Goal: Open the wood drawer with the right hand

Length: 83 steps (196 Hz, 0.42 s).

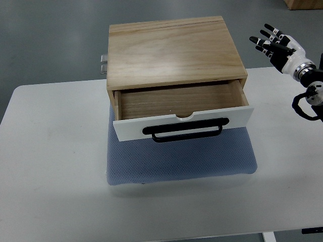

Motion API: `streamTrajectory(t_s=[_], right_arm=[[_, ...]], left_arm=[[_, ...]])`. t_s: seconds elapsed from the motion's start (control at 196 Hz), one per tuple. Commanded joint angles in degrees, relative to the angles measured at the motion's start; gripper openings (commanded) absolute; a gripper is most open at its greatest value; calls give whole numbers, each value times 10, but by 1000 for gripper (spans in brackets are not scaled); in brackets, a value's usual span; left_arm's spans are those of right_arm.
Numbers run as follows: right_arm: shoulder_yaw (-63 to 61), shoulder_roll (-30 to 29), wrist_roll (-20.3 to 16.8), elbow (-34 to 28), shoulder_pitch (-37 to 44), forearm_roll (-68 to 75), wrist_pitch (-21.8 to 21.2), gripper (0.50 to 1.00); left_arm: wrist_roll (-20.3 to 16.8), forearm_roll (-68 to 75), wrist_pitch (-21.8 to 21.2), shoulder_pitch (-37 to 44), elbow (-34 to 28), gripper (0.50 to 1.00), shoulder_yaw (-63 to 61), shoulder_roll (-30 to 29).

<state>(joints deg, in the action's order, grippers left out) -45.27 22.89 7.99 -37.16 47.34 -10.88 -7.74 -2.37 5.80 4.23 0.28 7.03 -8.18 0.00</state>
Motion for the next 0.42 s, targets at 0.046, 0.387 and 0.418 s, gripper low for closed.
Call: streamTrajectory(t_s=[0.046,0.387,0.418], right_arm=[[0,-8,0,2,-8,2,3,942],[3,-14,0,15,-20,2,4,942],[4,-15,0,15,-23,2,4,942]], left_arm=[[0,0,0,0,0,1000,0,0],[0,0,0,0,0,1000,0,0],[0,0,0,1,0,1000,0,0]])
